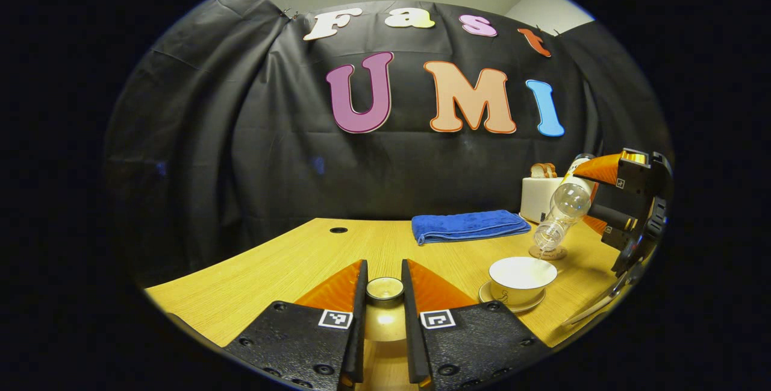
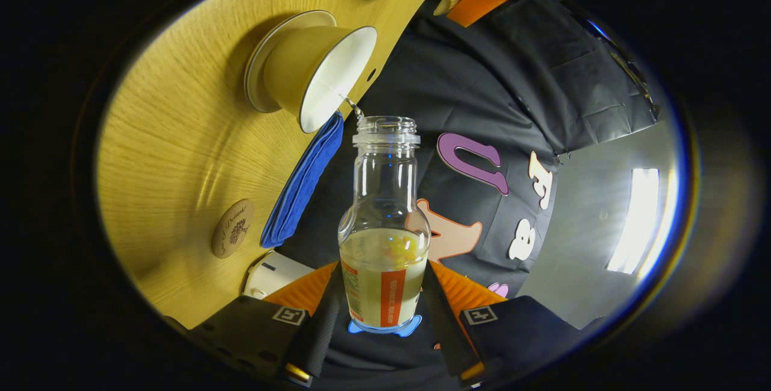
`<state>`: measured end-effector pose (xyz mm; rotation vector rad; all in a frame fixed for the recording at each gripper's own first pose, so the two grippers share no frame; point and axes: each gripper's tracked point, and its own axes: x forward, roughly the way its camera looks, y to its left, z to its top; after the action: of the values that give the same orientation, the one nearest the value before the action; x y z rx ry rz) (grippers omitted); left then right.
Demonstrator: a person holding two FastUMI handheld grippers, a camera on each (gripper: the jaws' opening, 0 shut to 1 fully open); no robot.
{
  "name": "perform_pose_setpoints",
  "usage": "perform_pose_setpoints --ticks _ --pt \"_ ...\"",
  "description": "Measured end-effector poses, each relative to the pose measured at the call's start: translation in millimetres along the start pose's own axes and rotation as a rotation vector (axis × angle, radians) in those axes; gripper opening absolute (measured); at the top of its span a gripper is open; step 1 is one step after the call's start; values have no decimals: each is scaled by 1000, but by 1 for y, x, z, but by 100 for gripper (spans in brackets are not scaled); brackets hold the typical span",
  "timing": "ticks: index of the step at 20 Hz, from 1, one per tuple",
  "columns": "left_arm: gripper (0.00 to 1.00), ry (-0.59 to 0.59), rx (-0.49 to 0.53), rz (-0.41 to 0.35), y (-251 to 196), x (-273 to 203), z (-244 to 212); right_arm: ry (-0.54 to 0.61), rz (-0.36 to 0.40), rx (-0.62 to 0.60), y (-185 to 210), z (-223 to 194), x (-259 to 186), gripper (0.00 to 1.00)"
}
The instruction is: Open the teacup lid with one hand, grasp the water bottle and pour water into the teacup with the other hand; after pouring, place the water bottle on the coaster and then close the teacup lid.
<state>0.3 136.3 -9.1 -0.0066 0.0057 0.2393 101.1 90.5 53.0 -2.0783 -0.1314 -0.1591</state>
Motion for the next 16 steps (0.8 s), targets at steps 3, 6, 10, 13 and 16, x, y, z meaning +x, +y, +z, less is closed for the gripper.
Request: perform_pose_setpoints --ticks 3,6,10,13,16 --pt "26 1 0 0 1 -1 0 -16 -9 -31 -1 7 0 78" --pt "26 2 0 0 0 0 1 -24 -2 -30 3 9 -1 80" --pt "26 2 0 -1 0 0 0 -16 14 13 6 7 -1 80" --pt "26 2 1 0 1 0 0 21 83 156 21 -1 -2 80" --pt "26 2 1 0 0 0 1 49 125 287 28 -6 -7 77"
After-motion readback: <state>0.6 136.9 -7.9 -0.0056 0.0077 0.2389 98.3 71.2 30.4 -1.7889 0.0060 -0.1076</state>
